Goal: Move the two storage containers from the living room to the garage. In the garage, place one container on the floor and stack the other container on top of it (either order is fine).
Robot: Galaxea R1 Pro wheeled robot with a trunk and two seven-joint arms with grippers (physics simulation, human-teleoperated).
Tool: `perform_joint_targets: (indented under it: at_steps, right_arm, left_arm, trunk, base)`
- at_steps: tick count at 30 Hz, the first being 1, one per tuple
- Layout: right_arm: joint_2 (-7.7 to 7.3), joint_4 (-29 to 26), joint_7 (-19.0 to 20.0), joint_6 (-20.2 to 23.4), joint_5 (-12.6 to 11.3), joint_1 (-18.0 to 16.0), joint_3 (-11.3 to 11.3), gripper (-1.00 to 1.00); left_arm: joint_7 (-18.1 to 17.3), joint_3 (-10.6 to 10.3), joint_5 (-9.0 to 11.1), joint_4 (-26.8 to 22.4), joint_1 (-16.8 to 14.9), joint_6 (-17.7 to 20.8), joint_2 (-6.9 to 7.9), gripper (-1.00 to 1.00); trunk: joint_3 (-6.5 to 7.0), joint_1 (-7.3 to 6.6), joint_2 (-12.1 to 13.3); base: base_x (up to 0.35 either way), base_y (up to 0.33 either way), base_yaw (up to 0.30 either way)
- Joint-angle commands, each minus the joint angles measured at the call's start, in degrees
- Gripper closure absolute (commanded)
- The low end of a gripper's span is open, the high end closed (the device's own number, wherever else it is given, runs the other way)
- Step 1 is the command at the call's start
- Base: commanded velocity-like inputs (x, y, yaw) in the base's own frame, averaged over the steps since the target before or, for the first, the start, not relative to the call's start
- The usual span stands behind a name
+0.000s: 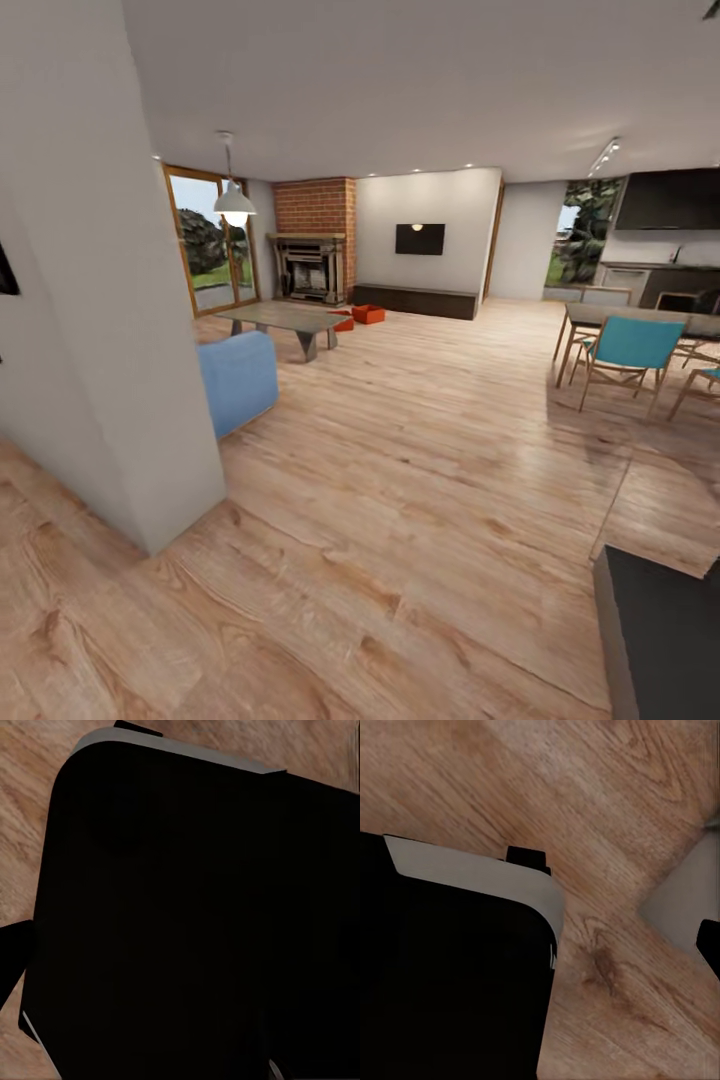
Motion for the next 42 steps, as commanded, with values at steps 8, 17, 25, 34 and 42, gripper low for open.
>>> perform_joint_targets:
  at_steps: [8, 17, 25, 34, 42]
  right_arm:
    - [0.01, 0.15, -0.15, -0.39, 0.06, -0.1, 0.35, -1.0]
    - [-0.06, 0.15, -0.15, -0.57, 0.28, -0.09, 0.43, -1.0]
    - [-0.09, 0.07, -0.15, -0.64, 0.41, -0.1, 0.5, -1.0]
    - [-0.09, 0.06, -0.15, -0.63, 0.41, -0.09, 0.52, -1.0]
    - [-0.08, 0.06, -0.15, -0.59, 0.41, -0.1, 0.74, -1.0]
  left_arm:
    - [0.02, -0.04, 0.32, -0.05, 0.0, -0.01, 0.0, -1.0]
    - [0.02, -0.09, 0.39, -0.05, 0.0, 0.32, 0.03, -1.0]
    - [0.02, -0.04, 0.41, -0.05, 0.0, 0.58, 0.02, -1.0]
    - [0.02, -0.05, 0.41, -0.05, 0.0, 0.22, 0.06, -1.0]
    - [0.02, -0.04, 0.41, -0.05, 0.0, -0.06, 0.08, -1.0]
  trunk:
    - [-0.11, 0.03, -0.03]
    - [-0.26, 0.03, -0.03]
    - [-0.27, 0.03, -0.03]
    - [-0.27, 0.03, -0.03]
    - [-0.27, 0.03, -0.03]
  base:
    - [0.323, 0.0, -0.289]
    - [0.323, 0.0, -0.193]
    - [0.323, 0.0, -0.006]
    - [0.323, 0.0, 0.0]
    - [0.323, 0.0, 0.0]
